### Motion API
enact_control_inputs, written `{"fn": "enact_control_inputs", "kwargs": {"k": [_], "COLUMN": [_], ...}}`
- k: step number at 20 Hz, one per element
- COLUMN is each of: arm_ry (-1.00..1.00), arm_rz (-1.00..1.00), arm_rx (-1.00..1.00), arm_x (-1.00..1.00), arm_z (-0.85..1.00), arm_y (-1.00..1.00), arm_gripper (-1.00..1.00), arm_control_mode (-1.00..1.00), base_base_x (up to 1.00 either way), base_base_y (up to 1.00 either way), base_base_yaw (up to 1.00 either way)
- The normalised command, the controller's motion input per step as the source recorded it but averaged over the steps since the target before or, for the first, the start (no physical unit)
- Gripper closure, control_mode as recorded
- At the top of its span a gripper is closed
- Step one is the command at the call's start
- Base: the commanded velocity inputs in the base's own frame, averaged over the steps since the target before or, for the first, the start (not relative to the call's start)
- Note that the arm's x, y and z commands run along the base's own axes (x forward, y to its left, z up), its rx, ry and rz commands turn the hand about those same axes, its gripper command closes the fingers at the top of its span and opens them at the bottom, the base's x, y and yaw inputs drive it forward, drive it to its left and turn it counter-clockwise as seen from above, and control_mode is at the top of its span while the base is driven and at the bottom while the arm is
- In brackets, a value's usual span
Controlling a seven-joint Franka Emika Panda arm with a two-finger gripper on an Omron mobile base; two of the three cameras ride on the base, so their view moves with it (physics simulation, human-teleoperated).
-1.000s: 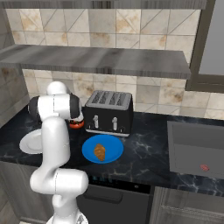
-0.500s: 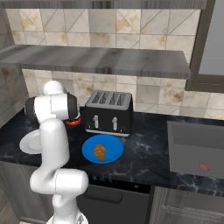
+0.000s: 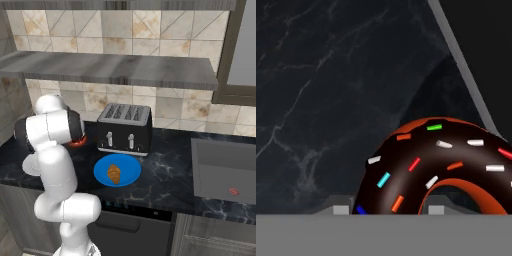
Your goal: Place the pastries on the plates.
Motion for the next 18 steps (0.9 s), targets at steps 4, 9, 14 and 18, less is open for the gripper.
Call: {"fn": "enact_control_inputs", "kwargs": {"k": [4, 9, 14, 18], "arm_ry": [0.00, -0.07, -0.09, -0.04], "arm_rz": [0.00, 0.00, 0.00, 0.00], "arm_rx": [0.05, 0.09, 0.01, 0.00], "arm_x": [-0.58, -0.48, -0.40, -0.26], "arm_z": [0.56, 0.43, 0.03, 0.07], "arm_y": [0.00, 0.00, 0.23, 0.39], "arm_gripper": [1.00, 1.00, 1.00, 1.00], "arm_control_mode": [-1.00, -1.00, -1.00, -1.00], "base_base_x": [0.00, 0.00, 0.00, 0.00], "base_base_y": [0.00, 0.00, 0.00, 0.00], "base_base_yaw": [0.00, 0.00, 0.00, 0.00]}}
